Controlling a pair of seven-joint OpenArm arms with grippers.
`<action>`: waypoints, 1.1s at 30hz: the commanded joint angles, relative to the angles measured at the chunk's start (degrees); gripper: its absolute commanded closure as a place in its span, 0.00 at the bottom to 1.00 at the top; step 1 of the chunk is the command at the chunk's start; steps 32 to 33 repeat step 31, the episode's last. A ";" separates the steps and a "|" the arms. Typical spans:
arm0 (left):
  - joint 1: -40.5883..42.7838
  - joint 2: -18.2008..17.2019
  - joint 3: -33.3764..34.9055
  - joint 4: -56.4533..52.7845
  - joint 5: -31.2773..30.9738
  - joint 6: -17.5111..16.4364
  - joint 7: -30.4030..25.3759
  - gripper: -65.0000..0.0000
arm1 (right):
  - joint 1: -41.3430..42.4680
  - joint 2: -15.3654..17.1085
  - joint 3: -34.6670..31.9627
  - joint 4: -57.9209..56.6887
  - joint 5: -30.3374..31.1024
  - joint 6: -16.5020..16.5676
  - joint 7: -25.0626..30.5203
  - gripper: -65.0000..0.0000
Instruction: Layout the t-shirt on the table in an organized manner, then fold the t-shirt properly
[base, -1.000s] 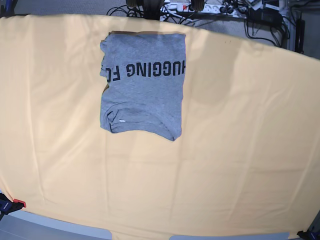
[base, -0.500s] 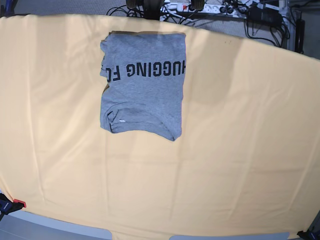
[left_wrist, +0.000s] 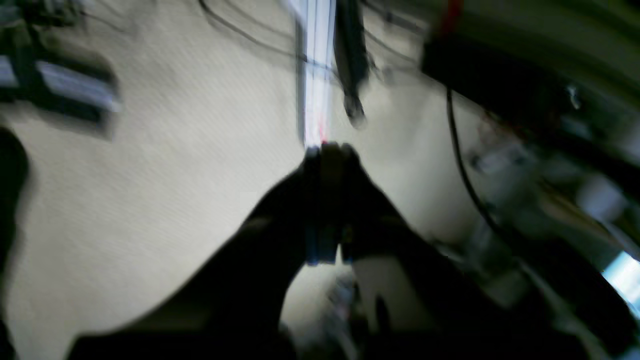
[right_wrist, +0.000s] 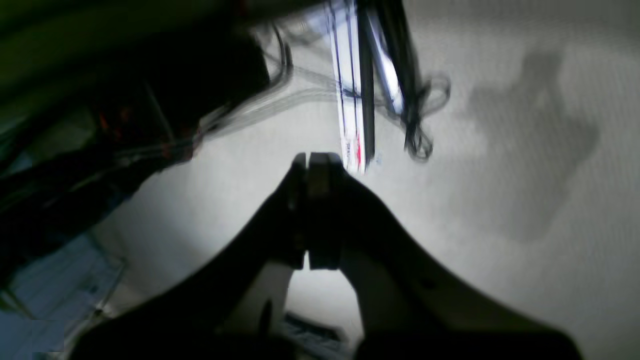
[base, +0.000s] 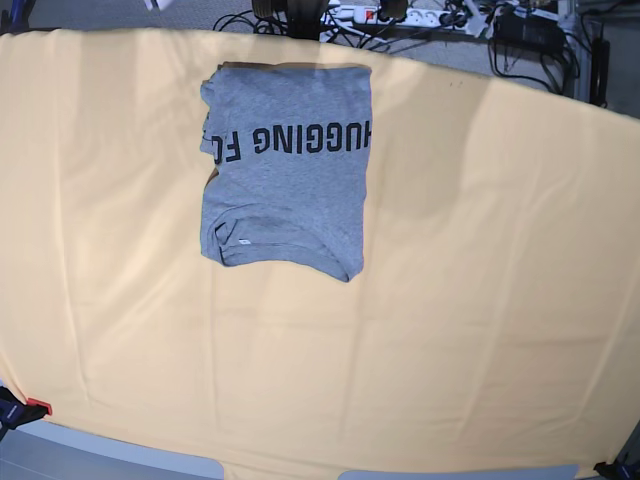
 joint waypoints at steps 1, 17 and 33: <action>-1.36 0.59 0.61 -1.46 2.14 -0.54 -2.32 1.00 | 1.11 0.24 -0.81 -1.27 -1.79 -1.40 1.46 1.00; -6.84 14.62 5.51 -0.85 11.19 22.03 -16.20 1.00 | 9.16 -6.10 -10.34 -4.90 -15.10 -18.21 8.85 1.00; -7.17 15.87 9.53 -0.83 8.35 24.74 -21.00 1.00 | 10.73 -7.54 -10.34 -4.72 -16.46 -16.65 11.28 1.00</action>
